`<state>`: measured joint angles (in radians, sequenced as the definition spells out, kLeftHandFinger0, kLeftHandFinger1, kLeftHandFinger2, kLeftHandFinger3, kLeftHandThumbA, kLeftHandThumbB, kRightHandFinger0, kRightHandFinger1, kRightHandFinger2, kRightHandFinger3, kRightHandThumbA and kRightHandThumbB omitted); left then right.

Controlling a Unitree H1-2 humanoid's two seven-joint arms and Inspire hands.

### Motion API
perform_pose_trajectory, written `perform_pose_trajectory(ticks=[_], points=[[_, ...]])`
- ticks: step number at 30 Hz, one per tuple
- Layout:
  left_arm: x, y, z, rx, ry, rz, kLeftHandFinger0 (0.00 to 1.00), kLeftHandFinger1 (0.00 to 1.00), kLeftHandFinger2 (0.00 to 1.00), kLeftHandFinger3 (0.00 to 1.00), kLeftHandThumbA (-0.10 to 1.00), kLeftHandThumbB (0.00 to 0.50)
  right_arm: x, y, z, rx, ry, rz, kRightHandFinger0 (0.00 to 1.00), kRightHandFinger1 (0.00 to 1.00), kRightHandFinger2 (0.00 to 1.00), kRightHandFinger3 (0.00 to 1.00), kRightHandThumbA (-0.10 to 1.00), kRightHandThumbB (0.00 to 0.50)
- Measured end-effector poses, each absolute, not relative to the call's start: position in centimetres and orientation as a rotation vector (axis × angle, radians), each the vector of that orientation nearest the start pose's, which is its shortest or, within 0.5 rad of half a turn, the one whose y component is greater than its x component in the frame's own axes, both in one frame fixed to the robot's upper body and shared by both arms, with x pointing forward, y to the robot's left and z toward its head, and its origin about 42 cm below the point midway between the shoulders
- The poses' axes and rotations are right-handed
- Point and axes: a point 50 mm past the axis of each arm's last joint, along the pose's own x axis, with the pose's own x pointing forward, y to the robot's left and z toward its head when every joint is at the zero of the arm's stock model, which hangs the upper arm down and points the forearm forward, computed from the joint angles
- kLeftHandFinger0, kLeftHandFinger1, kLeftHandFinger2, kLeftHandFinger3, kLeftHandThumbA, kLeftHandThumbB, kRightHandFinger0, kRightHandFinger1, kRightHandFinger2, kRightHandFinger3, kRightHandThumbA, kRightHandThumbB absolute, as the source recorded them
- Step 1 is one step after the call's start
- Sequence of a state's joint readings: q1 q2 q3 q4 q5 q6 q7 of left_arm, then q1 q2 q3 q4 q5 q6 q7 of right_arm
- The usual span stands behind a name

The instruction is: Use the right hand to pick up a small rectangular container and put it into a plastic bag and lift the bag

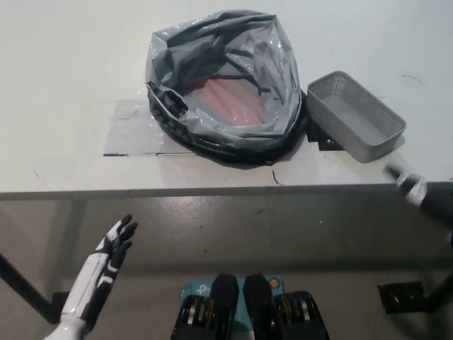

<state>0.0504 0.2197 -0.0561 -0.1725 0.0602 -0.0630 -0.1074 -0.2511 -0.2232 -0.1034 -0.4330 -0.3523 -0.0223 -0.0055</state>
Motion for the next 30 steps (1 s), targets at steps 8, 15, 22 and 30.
perform_pose_trajectory(ticks=[8, 15, 22, 30], points=[[26.9, 25.2, 13.4, 0.280, -0.163, -0.188, 1.00, 1.00, 1.00, 1.00, 1.00, 0.289, 35.6, -27.4, 34.2, -0.727, -0.641, -0.143, 1.00, 1.00, 1.00, 1.00, 1.00, 0.383], [27.1, 25.3, 12.9, 0.282, -0.144, -0.188, 1.00, 1.00, 1.00, 1.00, 1.00, 0.268, 43.0, -25.5, 38.5, -0.856, -0.499, -0.092, 1.00, 1.00, 1.00, 1.00, 1.00, 0.431], [27.1, 25.3, 12.8, 0.285, -0.141, -0.187, 1.00, 1.00, 1.00, 1.00, 1.00, 0.264, 50.0, -23.4, 39.9, -0.962, -0.238, 0.006, 1.00, 1.00, 1.00, 1.00, 1.00, 0.445], [27.4, 25.3, 13.2, 0.286, -0.162, -0.188, 1.00, 1.00, 1.00, 1.00, 1.00, 0.256, 54.5, -18.9, 38.1, -0.994, 0.068, 0.167, 1.00, 1.00, 1.00, 1.00, 1.00, 0.486]])
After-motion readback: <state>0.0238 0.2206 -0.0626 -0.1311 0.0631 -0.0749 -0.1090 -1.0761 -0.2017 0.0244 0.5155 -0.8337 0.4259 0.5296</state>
